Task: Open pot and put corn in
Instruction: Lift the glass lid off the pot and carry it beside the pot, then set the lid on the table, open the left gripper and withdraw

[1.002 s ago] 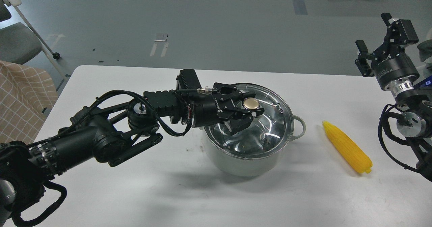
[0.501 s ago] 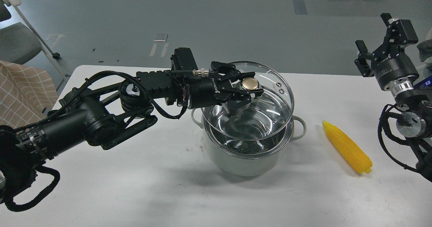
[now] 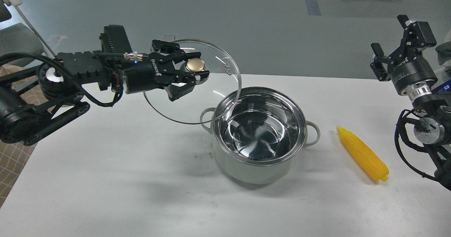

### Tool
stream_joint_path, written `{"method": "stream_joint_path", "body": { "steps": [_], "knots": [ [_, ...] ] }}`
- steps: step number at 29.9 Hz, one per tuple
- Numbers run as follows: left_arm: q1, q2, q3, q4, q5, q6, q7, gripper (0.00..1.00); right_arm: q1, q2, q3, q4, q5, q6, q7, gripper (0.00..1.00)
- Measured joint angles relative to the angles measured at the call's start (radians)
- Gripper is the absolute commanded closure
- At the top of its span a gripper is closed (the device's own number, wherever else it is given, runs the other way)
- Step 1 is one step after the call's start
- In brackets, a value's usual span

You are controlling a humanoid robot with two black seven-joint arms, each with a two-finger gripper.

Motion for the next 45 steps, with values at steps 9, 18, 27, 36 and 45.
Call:
{"method": "stream_joint_path", "body": {
  "steps": [9, 18, 27, 36, 45],
  "knots": [
    [0.149, 0.120, 0.000, 0.003, -0.148, 0.112, 0.000, 0.64, -0.005, 0.000, 0.000, 0.001, 0.000, 0.000, 0.000, 0.00],
    [0.362, 0.111, -0.056, 0.125, -0.214, 0.307, 0.000, 0.64, -0.017, -0.001, 0.000, 0.002, 0.000, 0.001, 0.000, 0.00],
    [0.442, 0.061, -0.046, 0.309, -0.210, 0.435, -0.001, 0.64, -0.021, 0.000, 0.000, 0.002, -0.001, 0.001, 0.000, 0.00],
    [0.522, -0.018, -0.034, 0.461, -0.199, 0.441, 0.000, 0.64, -0.022, 0.000, 0.000, 0.001, -0.002, 0.001, 0.000, 0.00],
    [0.544, -0.066, -0.034, 0.520, -0.199, 0.441, 0.000, 0.62, -0.024, 0.003, 0.000, 0.001, -0.004, 0.001, 0.000, 0.00]
  ]
}}
